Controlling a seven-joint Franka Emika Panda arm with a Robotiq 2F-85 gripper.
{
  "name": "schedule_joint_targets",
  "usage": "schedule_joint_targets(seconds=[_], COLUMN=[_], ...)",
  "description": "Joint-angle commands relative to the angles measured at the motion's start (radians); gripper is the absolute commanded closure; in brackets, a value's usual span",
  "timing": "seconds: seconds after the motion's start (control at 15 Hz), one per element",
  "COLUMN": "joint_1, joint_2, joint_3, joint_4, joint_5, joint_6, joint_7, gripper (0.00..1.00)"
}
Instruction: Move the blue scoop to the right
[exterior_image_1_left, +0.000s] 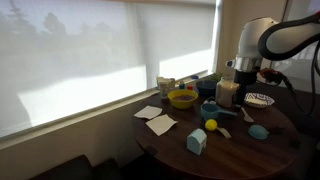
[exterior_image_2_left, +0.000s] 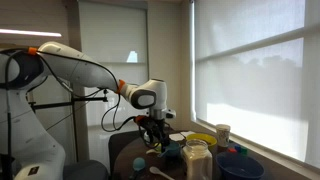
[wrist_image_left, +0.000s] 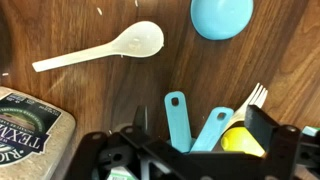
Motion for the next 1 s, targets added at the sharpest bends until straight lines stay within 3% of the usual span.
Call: schedule_joint_targets(seconds=[0.0, 0.53, 0.93], joint_1=[-0.008, -0.005, 0.030], joint_2=[0.000, -0.002, -0.106], joint_3=[0.008, 0.006, -0.020], joint_4=[0.002, -0.001, -0.117], joint_5=[0.003, 0.007, 0.081], joint_6=[-0.002, -0.027, -0.020], joint_7=[-0.002, -0.013, -0.216], gripper=[0.00, 0.00, 0.00])
